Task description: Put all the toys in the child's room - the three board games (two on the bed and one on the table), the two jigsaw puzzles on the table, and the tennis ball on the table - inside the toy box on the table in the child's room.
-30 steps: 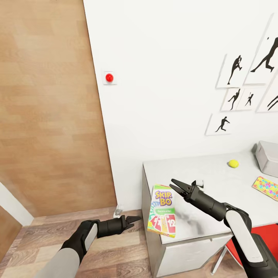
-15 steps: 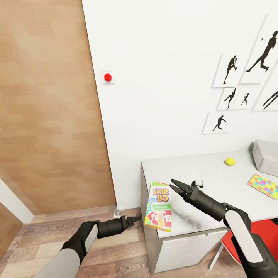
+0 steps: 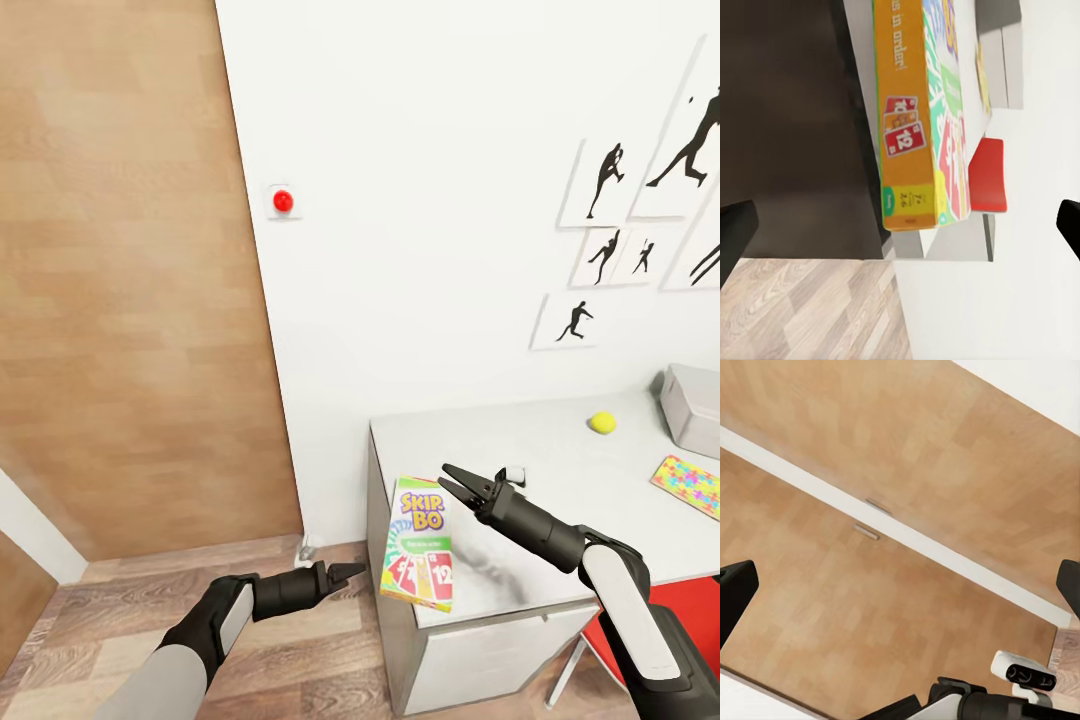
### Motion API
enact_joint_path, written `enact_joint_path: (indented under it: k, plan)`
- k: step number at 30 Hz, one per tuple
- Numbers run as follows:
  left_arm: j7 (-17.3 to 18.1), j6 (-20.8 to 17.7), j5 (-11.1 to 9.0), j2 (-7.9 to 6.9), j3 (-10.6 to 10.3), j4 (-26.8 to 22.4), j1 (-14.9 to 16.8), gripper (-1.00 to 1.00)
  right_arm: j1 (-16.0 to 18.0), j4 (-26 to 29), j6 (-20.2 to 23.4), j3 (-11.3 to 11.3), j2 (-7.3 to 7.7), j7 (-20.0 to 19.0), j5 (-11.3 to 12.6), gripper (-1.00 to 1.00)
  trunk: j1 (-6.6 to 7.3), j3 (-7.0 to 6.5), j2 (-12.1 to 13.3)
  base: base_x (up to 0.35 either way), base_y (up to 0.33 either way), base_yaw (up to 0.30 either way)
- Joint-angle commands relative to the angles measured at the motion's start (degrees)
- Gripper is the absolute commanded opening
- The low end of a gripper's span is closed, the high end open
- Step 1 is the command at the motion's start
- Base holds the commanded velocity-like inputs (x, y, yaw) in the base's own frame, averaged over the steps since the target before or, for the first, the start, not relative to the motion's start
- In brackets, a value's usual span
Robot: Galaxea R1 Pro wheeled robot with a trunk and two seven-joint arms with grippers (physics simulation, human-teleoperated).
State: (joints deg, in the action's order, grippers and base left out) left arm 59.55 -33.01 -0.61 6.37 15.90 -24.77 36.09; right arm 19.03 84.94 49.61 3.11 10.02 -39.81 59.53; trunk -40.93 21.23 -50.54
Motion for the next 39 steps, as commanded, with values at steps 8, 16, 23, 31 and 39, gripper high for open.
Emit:
enact_joint_path:
  k: [8, 16, 23, 31, 39]
  plan:
    - [0.17, -0.59, -0.09, 0.06, 0.27, -0.02, 0.04, 1.00, 0.04, -0.01, 0.31, 0.05, -0.01, -0.09, 0.06, 1.00, -0.01, 0.07, -0.05, 0.003, 0.002, 0.000]
    - [0.13, -0.59, -0.10, 0.12, 0.27, -0.01, 0.04, 1.00, 0.04, -0.02, 0.31, 0.05, 0.00, -0.05, 0.06, 1.00, -0.23, 0.25, -0.45, 0.000, 0.000, 0.000]
    - [0.12, -0.58, -0.10, 0.13, 0.27, -0.01, 0.04, 1.00, 0.04, -0.01, 0.31, -0.06, -0.07, 1.84, 0.06, 1.00, -1.76, 1.50, -3.26, 0.000, 0.000, 0.000]
    - [0.12, -0.57, -0.10, 0.12, 0.27, 0.03, 0.04, 1.00, 0.04, 0.02, 0.28, -0.14, -0.09, 2.78, 0.13, 1.00, -2.20, 1.86, -4.06, 0.000, 0.000, 0.000]
    - [0.12, -0.55, -0.07, 0.59, 0.27, 0.07, 0.04, 1.00, 0.04, 0.00, -0.73, -0.21, -0.09, 2.81, 0.15, 1.00, -2.64, 2.22, -4.86, 0.000, 0.000, 0.000]
